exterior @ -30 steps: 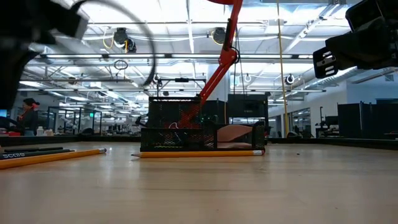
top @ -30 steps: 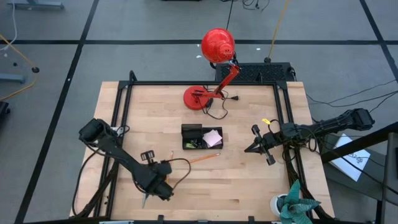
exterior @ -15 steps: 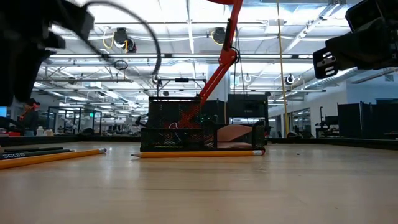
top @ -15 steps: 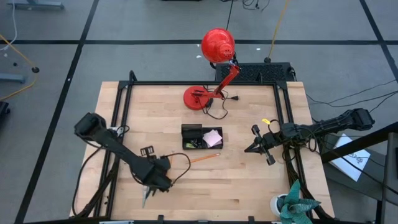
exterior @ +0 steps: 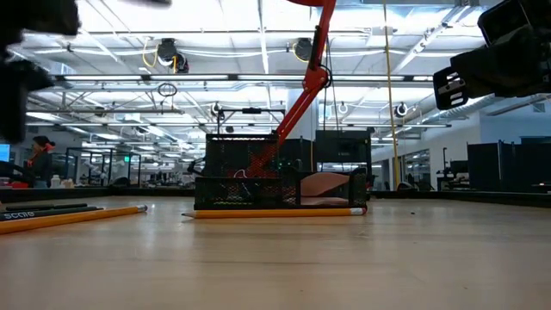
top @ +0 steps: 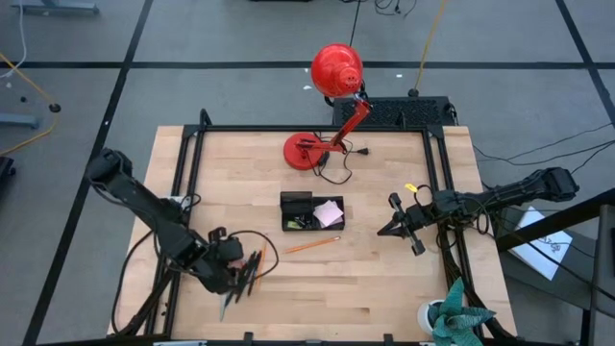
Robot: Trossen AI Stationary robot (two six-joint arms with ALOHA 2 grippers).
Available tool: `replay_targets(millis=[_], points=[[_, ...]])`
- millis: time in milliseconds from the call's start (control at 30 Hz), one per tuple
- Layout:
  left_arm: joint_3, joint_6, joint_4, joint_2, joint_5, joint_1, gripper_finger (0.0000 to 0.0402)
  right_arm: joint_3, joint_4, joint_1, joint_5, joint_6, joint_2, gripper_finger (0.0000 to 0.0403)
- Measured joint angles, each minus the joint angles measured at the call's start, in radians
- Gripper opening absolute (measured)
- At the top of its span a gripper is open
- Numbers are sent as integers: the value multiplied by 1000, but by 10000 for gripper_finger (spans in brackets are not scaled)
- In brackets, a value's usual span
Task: Pick and place office supplies into organizer
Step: Put the right yellow pencil into the desk organizer
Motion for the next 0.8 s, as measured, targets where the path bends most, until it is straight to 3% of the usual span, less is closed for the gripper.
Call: replay_targets(millis=[333, 567, 800], points=[[-94, 25, 84, 0, 101, 26, 200, 0, -2, 0, 45, 3, 0, 4], [-177, 31, 142, 0, 104, 38, 200, 0, -1, 0, 53, 21, 0, 4], [-270, 17, 299, 0, 115, 43, 200, 0, -1, 0, 52, 28, 0, 4]])
